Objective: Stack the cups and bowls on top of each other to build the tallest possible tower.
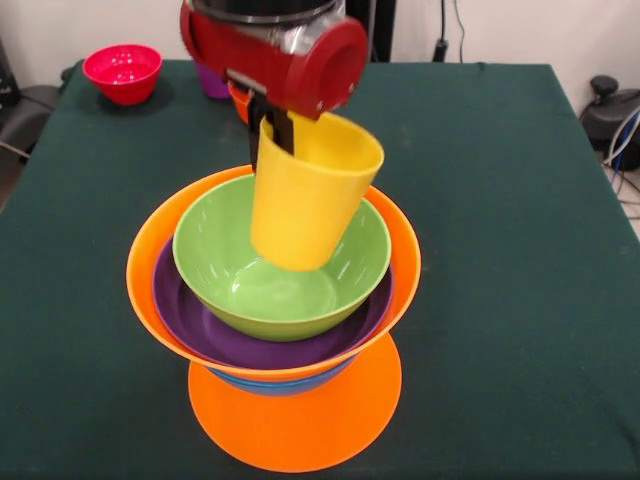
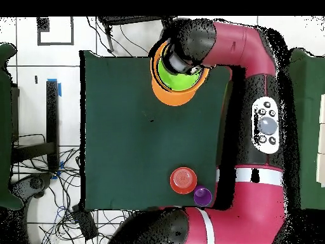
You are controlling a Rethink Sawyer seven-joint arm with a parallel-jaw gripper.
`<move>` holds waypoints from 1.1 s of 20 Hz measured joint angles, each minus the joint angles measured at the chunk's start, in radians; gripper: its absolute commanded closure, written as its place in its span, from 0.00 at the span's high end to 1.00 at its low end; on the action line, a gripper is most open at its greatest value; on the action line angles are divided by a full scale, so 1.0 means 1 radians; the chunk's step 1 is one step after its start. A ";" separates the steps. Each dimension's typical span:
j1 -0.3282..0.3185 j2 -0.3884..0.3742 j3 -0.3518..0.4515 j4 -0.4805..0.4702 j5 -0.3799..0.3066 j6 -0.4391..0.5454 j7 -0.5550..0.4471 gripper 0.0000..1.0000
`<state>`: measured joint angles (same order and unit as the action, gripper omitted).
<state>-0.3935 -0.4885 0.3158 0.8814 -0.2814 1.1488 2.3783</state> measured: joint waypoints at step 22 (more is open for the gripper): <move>0.000 0.063 -0.064 0.000 0.068 -0.079 0.000 0.00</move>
<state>-0.3931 -0.4252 0.2518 0.8812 -0.2130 1.0700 2.3783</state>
